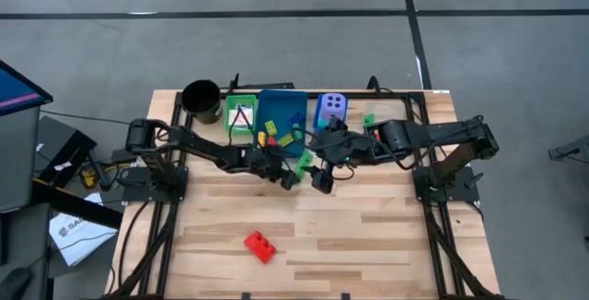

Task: Pick & Place Toys
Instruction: Put the large green game piece into the transparent bin

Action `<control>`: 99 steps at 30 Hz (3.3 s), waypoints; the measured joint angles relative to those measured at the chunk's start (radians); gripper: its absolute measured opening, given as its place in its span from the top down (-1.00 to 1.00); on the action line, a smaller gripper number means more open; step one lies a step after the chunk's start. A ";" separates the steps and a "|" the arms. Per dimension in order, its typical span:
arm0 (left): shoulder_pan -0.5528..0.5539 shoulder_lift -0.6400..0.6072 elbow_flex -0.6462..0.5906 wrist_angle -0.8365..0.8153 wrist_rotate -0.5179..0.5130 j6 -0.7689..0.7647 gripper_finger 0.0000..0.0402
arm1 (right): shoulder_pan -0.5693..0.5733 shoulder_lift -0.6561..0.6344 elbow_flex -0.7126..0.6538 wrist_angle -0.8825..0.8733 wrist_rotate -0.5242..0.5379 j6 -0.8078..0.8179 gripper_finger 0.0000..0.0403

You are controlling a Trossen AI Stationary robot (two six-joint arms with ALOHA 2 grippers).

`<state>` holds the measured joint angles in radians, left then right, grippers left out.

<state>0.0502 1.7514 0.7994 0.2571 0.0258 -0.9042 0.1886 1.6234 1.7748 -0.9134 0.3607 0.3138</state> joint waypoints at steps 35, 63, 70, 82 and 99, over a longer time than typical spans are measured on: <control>-0.056 0.012 0.000 -0.047 0.024 -0.013 0.69 | -0.001 0.000 0.000 0.012 0.003 0.001 -0.63; -0.005 0.011 0.000 -0.009 -0.035 -0.237 0.16 | 0.000 0.000 0.000 0.009 0.000 0.022 -0.63; -0.014 0.048 -0.001 0.005 -0.033 -0.237 -0.08 | 0.000 0.000 0.000 0.008 0.000 0.019 -0.63; -0.022 0.179 0.023 0.203 0.023 -0.324 0.06 | 0.000 0.000 0.000 -0.034 0.000 0.025 -0.63; -0.021 0.163 0.025 0.230 0.002 -0.191 0.98 | 0.000 0.000 0.000 -0.037 0.000 0.027 -0.63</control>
<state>0.0296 1.9139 0.8242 0.4872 0.0276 -1.0954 0.1883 1.6238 1.7750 -0.9500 0.3607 0.3408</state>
